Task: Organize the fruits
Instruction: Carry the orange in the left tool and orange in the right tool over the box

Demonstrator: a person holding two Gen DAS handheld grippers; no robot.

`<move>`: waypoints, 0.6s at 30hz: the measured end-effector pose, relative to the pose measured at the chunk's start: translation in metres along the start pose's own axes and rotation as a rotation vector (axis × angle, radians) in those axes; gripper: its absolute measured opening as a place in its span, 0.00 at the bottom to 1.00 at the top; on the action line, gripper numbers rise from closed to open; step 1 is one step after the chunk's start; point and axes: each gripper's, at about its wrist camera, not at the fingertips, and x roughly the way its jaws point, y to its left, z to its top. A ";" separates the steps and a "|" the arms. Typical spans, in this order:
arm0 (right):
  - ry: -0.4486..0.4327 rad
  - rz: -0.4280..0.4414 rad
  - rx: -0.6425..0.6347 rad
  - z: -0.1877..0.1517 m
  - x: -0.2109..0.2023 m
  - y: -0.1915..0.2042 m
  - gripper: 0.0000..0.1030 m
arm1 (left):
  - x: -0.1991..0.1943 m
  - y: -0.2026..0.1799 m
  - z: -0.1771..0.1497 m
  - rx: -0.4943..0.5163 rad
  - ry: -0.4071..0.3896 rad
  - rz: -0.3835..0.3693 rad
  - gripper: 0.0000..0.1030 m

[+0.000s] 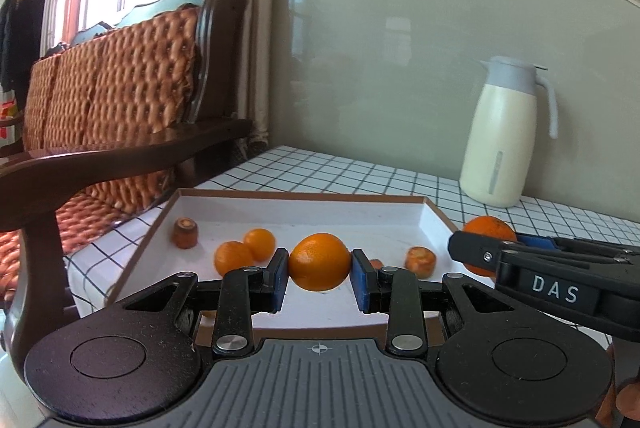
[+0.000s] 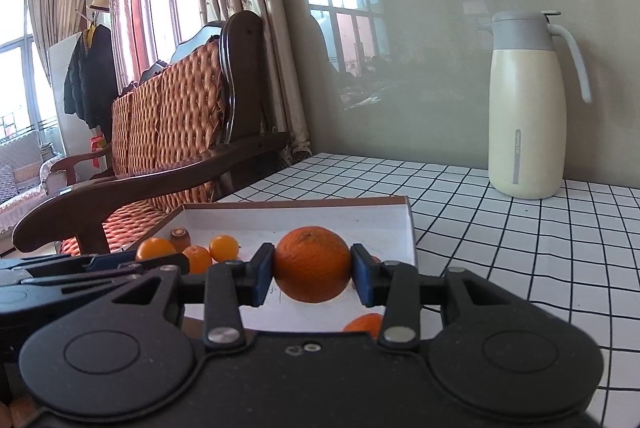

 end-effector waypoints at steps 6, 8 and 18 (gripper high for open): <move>-0.001 -0.001 0.011 0.000 0.005 0.000 0.31 | 0.006 0.011 0.003 -0.014 -0.003 0.026 0.32; -0.001 -0.005 0.014 0.000 0.007 0.000 0.31 | 0.008 0.013 0.004 -0.015 -0.004 0.031 0.32; -0.002 -0.017 0.034 0.004 0.020 -0.001 0.31 | 0.025 0.021 0.011 -0.026 -0.006 0.057 0.32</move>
